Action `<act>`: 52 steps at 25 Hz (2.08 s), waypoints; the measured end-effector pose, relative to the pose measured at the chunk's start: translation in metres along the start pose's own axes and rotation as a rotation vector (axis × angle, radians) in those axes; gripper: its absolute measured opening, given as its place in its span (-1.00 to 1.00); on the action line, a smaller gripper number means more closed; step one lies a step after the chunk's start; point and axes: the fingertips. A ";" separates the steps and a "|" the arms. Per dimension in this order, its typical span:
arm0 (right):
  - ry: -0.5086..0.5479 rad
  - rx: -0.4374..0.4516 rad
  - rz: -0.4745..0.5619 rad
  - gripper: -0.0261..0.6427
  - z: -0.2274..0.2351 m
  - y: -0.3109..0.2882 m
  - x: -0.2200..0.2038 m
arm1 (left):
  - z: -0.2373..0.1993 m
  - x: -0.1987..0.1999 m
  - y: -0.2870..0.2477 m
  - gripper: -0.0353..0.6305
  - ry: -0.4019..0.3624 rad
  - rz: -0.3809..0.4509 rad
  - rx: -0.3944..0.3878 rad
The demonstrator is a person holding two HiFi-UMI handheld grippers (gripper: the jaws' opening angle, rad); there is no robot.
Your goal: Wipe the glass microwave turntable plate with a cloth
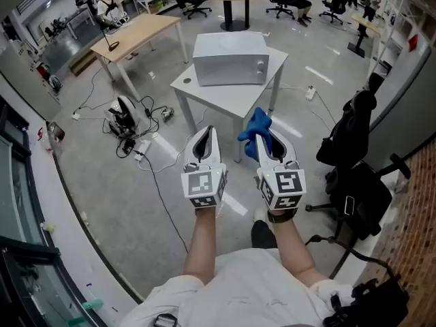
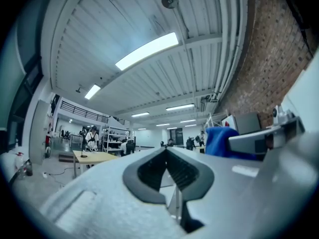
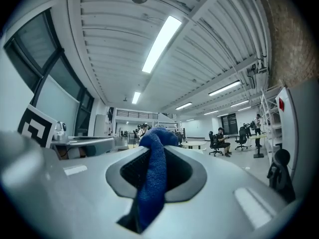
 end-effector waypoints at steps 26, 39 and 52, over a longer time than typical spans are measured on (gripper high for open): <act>-0.070 0.018 -0.033 -0.72 0.206 -0.269 -0.037 | -0.011 -0.056 -0.339 -0.89 -0.012 -0.018 0.006; 0.010 0.040 0.007 -0.69 0.195 -0.476 -0.016 | -0.143 -0.049 -0.509 -0.89 0.056 0.015 -0.060; 0.010 0.023 -0.068 -0.69 0.241 -0.553 -0.046 | -0.199 -0.116 -0.571 -0.89 0.083 -0.200 -0.035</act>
Point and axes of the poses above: the fingertips, and each gripper's own axes: y backward along the fingers, z to its right, x out of its top, and after that the axes turned 3 degrees about y, right-handed
